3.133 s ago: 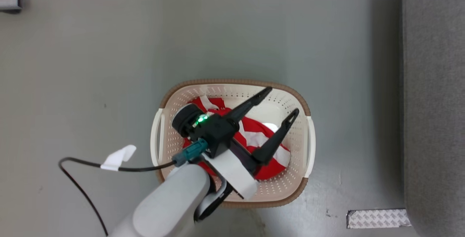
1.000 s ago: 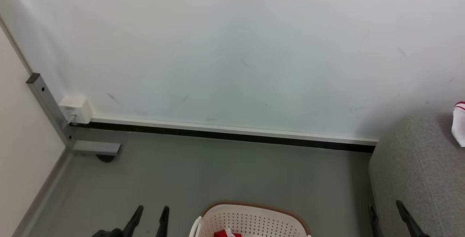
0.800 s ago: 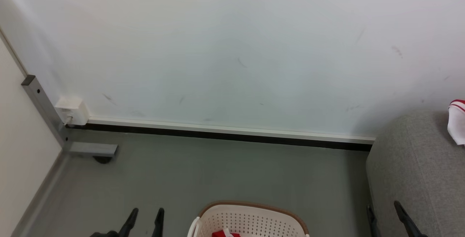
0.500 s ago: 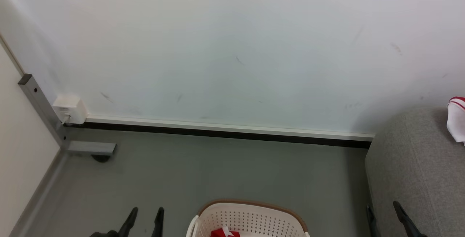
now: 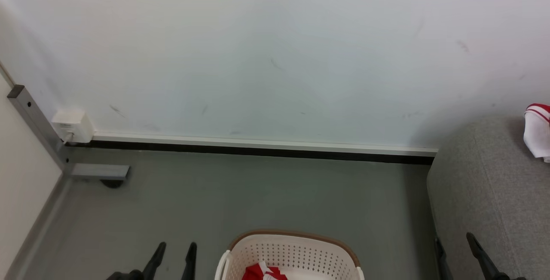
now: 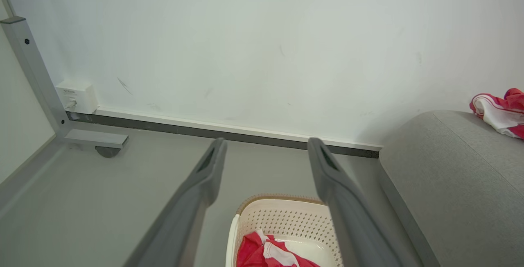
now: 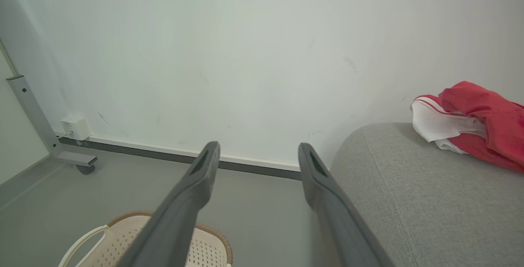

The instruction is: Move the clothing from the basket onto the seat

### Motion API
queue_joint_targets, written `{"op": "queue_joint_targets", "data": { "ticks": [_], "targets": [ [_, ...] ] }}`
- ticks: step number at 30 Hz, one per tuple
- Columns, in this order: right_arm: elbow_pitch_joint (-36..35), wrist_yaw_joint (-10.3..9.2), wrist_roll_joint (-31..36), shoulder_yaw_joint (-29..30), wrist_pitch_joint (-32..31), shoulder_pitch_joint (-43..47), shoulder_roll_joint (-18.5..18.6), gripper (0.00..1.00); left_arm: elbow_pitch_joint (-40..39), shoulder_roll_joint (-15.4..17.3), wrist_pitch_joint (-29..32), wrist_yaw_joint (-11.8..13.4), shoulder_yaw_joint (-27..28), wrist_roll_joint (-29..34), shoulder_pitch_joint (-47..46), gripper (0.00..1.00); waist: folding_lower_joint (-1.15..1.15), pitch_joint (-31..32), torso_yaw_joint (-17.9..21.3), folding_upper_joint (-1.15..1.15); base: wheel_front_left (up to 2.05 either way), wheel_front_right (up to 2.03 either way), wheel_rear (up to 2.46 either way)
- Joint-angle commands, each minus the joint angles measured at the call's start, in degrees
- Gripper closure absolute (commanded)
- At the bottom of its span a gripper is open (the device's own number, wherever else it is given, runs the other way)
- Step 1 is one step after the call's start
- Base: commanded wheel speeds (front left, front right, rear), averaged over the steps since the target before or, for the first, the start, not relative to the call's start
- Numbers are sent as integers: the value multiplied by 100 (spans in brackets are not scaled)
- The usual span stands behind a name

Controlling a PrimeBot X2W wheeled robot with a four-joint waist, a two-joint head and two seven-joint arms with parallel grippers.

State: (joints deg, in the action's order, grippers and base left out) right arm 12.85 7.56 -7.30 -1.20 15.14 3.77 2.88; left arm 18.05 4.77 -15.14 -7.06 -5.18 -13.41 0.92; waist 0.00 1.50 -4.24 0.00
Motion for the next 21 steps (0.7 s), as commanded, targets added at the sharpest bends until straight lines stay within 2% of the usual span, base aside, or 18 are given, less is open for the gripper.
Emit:
{"op": "queue_joint_targets", "data": {
  "ticks": [1, 5, 12, 21],
  "targets": [
    [-27, -15, -35, 25, 0, -54, 3, 0, -3, 8, -1, -19, 8, 108, -65, 0, 0, -36, 33, 0, 0, 0, 0],
    [-74, -14, -24, 23, 0, -158, 3, 0, 89, 6, -1, -34, -117, 134, -179, 0, 0, -195, 145, 0, 0, 0, 0],
    [-235, -14, 52, 48, 0, -528, 3, 0, 399, 6, -1, -44, -717, 166, -838, 0, 0, -968, 385, 0, 0, 0, 0],
    [-535, -14, 46, 27, 0, -1200, 3, 0, 1646, 117, 197, -37, -1637, -53, -2253, 0, 0, -2104, 767, 0, 0, 0, 0]
  ]
}}
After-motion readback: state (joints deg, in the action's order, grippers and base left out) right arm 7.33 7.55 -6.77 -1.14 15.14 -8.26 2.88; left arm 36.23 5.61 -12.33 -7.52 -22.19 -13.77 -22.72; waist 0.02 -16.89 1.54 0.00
